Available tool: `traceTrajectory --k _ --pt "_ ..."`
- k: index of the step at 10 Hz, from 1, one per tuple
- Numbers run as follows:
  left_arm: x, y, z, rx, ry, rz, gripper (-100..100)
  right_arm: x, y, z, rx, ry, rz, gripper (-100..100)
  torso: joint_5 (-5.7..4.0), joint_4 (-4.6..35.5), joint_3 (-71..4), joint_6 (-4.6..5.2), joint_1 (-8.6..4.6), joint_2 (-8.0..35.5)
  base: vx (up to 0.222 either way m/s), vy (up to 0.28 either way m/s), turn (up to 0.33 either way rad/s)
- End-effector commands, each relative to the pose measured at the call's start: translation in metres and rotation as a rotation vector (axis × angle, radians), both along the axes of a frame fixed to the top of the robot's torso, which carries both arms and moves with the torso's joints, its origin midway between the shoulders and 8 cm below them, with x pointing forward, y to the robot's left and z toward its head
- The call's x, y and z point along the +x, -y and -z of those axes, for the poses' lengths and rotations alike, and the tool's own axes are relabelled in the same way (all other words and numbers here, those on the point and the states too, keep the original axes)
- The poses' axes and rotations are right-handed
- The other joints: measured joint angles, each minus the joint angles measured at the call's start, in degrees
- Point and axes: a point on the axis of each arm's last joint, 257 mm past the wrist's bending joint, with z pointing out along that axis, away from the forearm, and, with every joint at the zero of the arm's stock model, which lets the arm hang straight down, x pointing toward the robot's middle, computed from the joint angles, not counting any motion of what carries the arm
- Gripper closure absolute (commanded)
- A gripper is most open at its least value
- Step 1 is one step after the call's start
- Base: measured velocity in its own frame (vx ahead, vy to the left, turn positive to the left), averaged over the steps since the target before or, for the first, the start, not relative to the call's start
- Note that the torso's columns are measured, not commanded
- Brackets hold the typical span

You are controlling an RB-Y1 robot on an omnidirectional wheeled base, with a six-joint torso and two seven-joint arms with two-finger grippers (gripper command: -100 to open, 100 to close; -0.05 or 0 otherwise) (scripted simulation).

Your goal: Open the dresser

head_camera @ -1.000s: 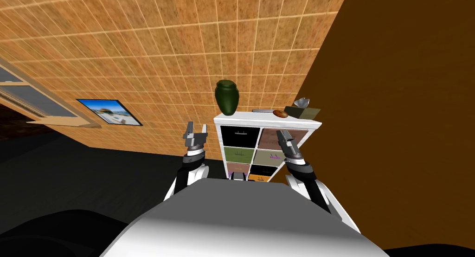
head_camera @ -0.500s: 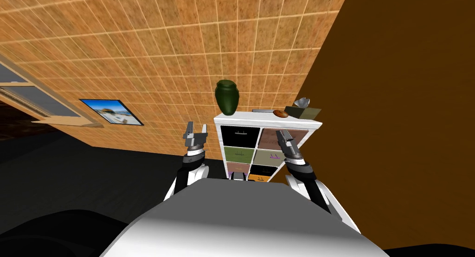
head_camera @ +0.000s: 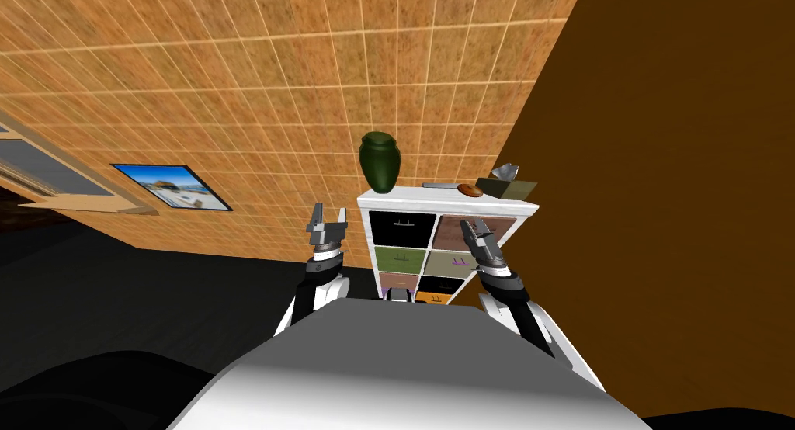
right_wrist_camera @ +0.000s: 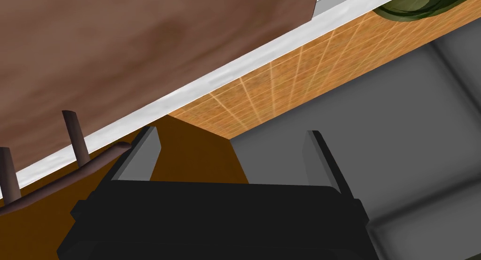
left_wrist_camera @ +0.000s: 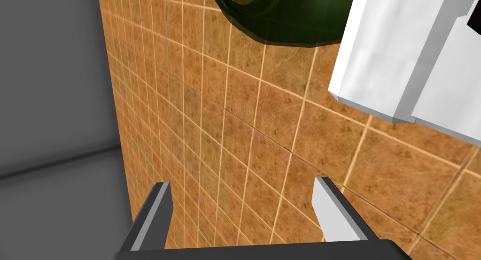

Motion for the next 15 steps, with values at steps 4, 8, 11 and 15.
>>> traceTrajectory --k 4,8,11,15 --pt "0.0 0.0 0.0 0.0 0.0 0.0 0 0.003 0.003 0.006 0.005 -0.02 0.005 -100 -0.01 0.0 0.0 0.03 0.0 0.0 0.004 0.005 -0.015" --pt "0.0 0.0 0.0 0.0 0.0 0.0 0 0.004 0.006 0.014 -0.098 0.006 0.11 -100 0.0 0.1 0.0 0.14 -0.11 0.1 0.004 0.005 -0.014" --pt "0.0 0.0 0.0 0.0 0.0 0.0 0 0.007 0.009 0.024 -0.172 0.006 0.174 -100 -0.09 0.0 0.0 0.13 0.0 0.0 0.002 0.085 -0.015" --pt "0.0 0.0 0.0 0.0 0.0 0.0 0 0.012 0.013 0.042 -0.306 0.003 0.266 -100 0.26 0.3 0.1 0.05 0.28 0.3 0.008 0.08 -0.042"
